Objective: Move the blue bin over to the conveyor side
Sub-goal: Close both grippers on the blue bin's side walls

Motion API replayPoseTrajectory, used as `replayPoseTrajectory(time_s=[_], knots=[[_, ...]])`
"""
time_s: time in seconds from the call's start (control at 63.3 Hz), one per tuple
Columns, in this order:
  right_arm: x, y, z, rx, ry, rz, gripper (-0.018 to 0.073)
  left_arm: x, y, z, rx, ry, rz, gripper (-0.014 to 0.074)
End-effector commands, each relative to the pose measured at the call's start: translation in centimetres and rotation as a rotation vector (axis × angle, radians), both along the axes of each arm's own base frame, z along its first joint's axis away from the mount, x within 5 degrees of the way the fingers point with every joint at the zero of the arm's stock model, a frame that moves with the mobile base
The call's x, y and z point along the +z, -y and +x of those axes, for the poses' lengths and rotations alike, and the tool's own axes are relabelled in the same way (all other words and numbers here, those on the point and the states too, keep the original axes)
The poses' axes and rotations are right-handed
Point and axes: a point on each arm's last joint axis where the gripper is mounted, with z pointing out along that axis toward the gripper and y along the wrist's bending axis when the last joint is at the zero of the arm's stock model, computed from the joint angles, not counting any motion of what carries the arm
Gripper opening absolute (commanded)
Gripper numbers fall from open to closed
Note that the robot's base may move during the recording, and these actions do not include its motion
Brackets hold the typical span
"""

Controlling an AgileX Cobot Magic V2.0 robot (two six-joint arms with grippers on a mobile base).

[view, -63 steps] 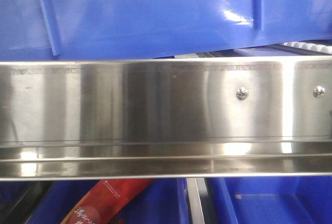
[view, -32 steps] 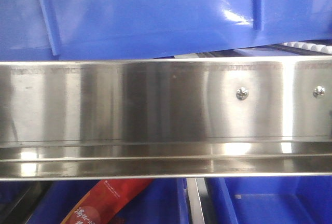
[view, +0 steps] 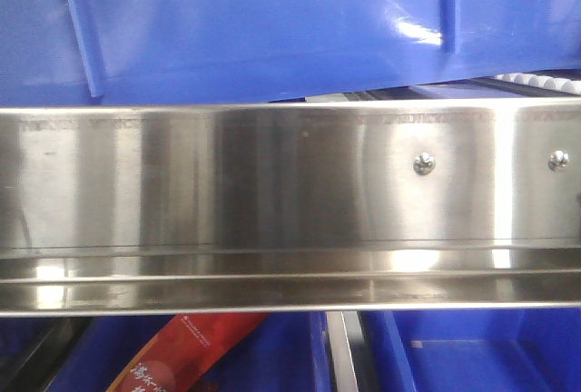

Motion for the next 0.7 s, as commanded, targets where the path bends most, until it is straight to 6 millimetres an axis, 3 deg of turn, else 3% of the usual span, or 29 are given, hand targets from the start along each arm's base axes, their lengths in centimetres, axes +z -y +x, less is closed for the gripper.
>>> replayPoseTrajectory(time_s=[0.0,0.427,0.68], knots=[[0.3,0.3,0.1,-0.019,0.030,-0.014,-0.0079,0.4,0.3,0.2,-0.001,0.032,-0.022,0.0424],[0.1,0.3,0.2,-0.019,0.026,-0.015,-0.0079,-0.5,0.4,1.0,-0.001,0.011,-0.035,0.0418],[0.1,0.3,0.2,-0.019,0.026,-0.015,-0.0079,-1.0,0.4,1.5,-0.001,-0.002,-0.037,0.0337]])
